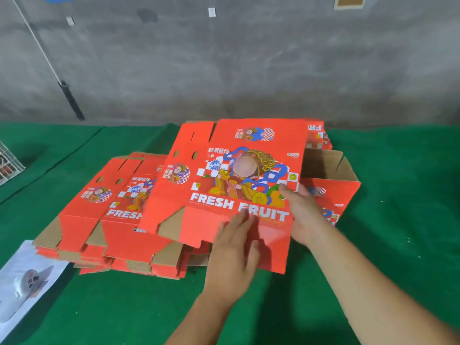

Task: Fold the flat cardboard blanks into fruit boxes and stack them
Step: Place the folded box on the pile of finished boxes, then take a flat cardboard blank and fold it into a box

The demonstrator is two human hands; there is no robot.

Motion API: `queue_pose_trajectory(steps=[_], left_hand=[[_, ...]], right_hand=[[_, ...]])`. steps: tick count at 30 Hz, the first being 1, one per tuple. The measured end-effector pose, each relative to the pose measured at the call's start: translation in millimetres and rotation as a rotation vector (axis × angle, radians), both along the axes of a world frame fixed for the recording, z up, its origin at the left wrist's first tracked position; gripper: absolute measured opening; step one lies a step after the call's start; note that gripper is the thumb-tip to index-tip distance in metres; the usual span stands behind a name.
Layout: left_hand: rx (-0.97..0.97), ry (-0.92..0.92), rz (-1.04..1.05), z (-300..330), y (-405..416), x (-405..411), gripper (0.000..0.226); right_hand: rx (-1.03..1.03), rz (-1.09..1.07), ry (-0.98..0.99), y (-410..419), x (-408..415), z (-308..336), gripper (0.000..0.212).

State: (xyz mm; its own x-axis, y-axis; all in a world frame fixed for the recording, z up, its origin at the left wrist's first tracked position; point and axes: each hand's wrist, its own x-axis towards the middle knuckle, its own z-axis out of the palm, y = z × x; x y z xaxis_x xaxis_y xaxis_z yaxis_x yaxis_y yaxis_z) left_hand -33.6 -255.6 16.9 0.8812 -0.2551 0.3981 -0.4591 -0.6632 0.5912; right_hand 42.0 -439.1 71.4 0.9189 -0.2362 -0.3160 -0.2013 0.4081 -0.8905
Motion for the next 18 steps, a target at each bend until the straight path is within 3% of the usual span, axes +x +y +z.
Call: queue_pose_trajectory(steps=[3,5,7,9,11,12,16,18], left_hand=[[-0.054,0.025,0.324,5,31,7,0.061],[-0.149,0.074,0.533,14,51,15,0.080],[-0.352,0.146,0.538,23,61,19,0.088],[-0.669,0.278,0.370,31,63,23,0.065],[-0.829,0.387,0.319,37,61,25,0.030],[-0.796,0.398,0.350,38,60,23,0.031],[-0.625,0.491,0.444,28,75,5,0.068],[-0.608,0.526,0.384,27,81,-5,0.075]], right_hand=[[0.027,-0.092,-0.051,-61,-29,12,0.024],[0.073,-0.106,-0.059,-94,-51,15,0.027],[0.056,-0.098,-0.019,-118,-73,13,0.027],[0.008,-0.091,0.016,-131,-91,11,0.024],[-0.035,-0.115,0.037,-136,-107,9,0.023],[-0.056,-0.146,0.045,-136,-114,9,0.023],[-0.200,-0.253,0.029,-133,-145,5,0.033],[-0.287,-0.311,0.003,-127,-159,2,0.021]])
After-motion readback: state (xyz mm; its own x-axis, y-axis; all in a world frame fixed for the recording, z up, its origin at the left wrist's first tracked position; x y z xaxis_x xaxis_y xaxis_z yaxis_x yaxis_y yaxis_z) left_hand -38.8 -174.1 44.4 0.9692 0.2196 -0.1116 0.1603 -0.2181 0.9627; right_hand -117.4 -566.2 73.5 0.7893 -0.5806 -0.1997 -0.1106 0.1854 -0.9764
